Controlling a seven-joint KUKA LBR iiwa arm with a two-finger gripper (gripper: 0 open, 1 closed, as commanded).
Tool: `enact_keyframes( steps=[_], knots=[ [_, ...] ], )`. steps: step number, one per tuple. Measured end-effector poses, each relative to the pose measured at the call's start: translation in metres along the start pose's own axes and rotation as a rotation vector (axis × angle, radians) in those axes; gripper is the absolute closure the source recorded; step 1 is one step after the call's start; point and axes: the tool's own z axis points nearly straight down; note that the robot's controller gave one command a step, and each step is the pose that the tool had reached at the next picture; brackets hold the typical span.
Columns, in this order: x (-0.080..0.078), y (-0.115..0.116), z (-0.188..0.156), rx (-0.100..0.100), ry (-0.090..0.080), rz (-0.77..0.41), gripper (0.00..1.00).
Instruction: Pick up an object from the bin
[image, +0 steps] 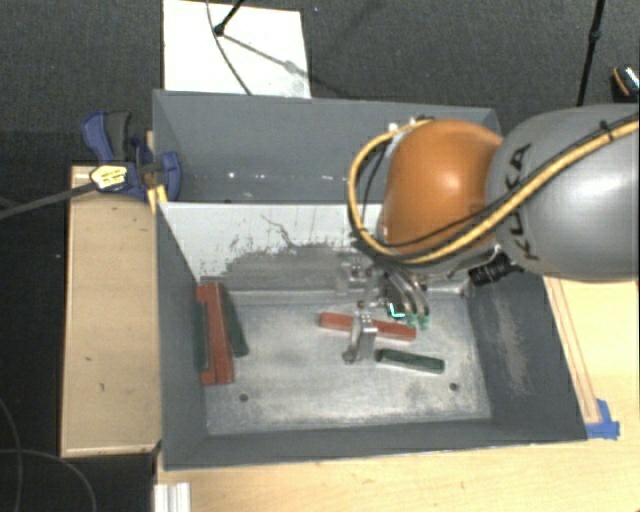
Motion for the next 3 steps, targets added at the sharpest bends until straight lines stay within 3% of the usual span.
enact_keyframes(
  steps=[1, 2, 3],
  knots=[
    [-0.036, -0.052, 0.124, 0.001, -0.002, -0.286, 0.0],
    [-0.036, -0.05, 0.121, 0.0, -0.005, -0.283, 1.0],
    [-0.027, -0.056, 0.007, 0.002, -0.015, -0.306, 1.0]
  ],
)
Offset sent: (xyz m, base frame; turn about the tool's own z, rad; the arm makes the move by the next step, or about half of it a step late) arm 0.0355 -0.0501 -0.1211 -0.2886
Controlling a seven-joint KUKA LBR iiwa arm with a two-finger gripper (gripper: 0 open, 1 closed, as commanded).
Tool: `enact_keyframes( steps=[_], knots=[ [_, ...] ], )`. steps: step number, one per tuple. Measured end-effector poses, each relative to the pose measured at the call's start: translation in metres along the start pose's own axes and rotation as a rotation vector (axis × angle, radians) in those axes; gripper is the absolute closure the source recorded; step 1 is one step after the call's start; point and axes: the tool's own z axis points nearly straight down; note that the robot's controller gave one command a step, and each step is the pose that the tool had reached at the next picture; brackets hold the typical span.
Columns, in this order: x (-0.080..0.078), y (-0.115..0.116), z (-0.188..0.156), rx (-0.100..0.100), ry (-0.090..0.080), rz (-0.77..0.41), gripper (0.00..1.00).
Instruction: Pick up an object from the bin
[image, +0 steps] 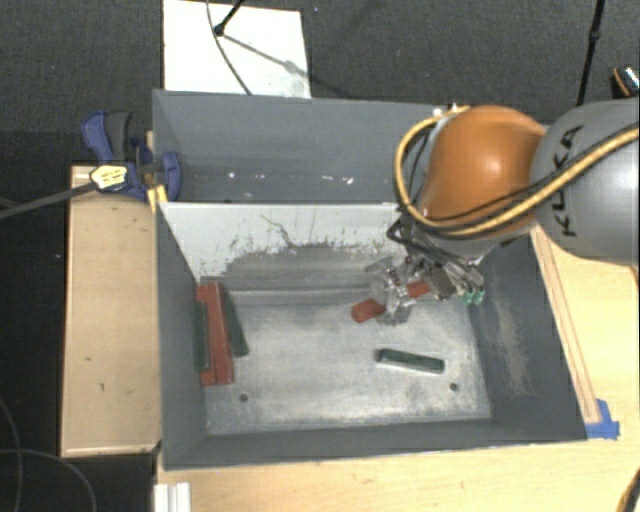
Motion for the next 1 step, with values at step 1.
enact_keyframes(
  steps=[1],
  knots=[
    [-0.0173, -0.003, -0.0627, -0.001, 0.0, -0.335, 1.0]
  ],
)
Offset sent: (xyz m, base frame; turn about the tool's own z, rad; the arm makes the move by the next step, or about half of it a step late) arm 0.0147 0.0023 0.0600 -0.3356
